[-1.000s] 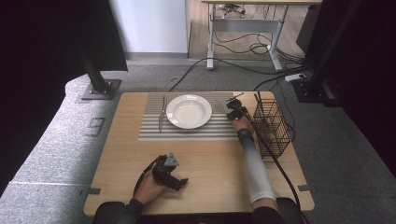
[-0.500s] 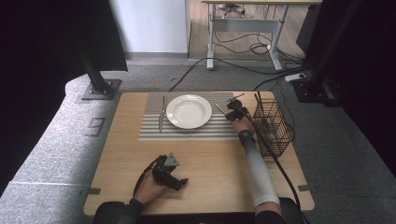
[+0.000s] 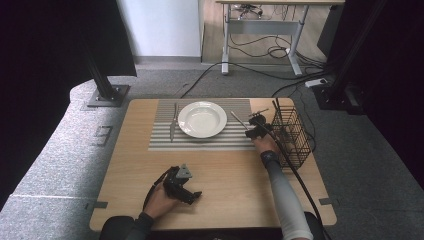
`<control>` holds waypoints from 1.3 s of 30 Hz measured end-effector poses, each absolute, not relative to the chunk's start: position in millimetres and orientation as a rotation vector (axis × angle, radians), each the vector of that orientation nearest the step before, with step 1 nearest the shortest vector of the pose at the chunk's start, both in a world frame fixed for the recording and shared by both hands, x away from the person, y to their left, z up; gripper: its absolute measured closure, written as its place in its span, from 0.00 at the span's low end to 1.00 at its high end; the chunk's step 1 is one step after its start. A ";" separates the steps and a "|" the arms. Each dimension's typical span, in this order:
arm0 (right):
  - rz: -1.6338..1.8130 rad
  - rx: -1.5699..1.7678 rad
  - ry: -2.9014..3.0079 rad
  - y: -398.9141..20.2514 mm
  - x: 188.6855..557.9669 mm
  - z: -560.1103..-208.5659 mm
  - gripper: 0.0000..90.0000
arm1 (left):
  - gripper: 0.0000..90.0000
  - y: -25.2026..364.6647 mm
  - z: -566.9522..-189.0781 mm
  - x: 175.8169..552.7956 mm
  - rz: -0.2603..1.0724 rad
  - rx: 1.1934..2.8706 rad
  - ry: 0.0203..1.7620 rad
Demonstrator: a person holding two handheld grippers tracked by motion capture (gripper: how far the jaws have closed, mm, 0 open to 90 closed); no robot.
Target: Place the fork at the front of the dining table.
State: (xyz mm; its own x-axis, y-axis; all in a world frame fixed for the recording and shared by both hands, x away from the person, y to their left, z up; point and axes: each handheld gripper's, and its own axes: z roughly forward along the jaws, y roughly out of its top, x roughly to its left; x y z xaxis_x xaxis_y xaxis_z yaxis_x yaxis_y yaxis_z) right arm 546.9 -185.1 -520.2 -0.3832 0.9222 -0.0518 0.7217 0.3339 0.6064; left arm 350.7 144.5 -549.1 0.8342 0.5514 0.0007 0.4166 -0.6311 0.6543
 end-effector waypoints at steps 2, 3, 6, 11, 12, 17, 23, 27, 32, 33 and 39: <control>0.717 1.462 2.193 -185.7 541.9 -521.1 0.55 | 0.00 144.5 -549.1 350.7 0.263 2.342 0.704; 0.703 1.454 2.188 -185.1 536.6 -520.7 0.58 | 0.00 144.4 -549.1 350.7 0.263 2.342 0.704; 0.689 1.429 2.199 -184.6 532.3 -519.8 0.64 | 0.00 144.5 -549.1 350.7 0.263 2.342 0.704; 0.767 1.421 2.249 -185.5 524.5 -518.4 0.66 | 0.00 144.5 -549.1 350.7 0.263 2.343 0.704; 0.789 1.412 2.267 -184.8 523.0 -518.4 0.66 | 0.00 144.5 -549.1 350.7 0.263 2.343 0.704; 0.881 1.322 2.366 -167.9 514.7 -519.7 0.66 | 0.00 144.5 -549.1 350.8 0.263 2.343 0.704; 0.944 1.240 2.395 -157.7 507.2 -513.2 0.64 | 0.00 144.5 -549.1 350.7 0.262 2.342 0.704; 0.902 1.222 2.370 -162.7 504.1 -504.5 0.62 | 0.00 144.4 -549.2 350.7 0.262 2.341 0.705; 0.873 1.194 2.393 -166.3 495.3 -505.6 0.67 | 0.00 144.4 -549.1 350.7 0.261 2.341 0.704; 0.865 1.189 2.397 -166.4 493.9 -507.1 0.68 | 0.00 144.5 -549.1 350.8 0.262 2.343 0.704; 0.821 1.160 2.415 -162.8 494.0 -518.8 0.78 | 0.00 144.5 -549.0 350.8 0.262 2.343 0.704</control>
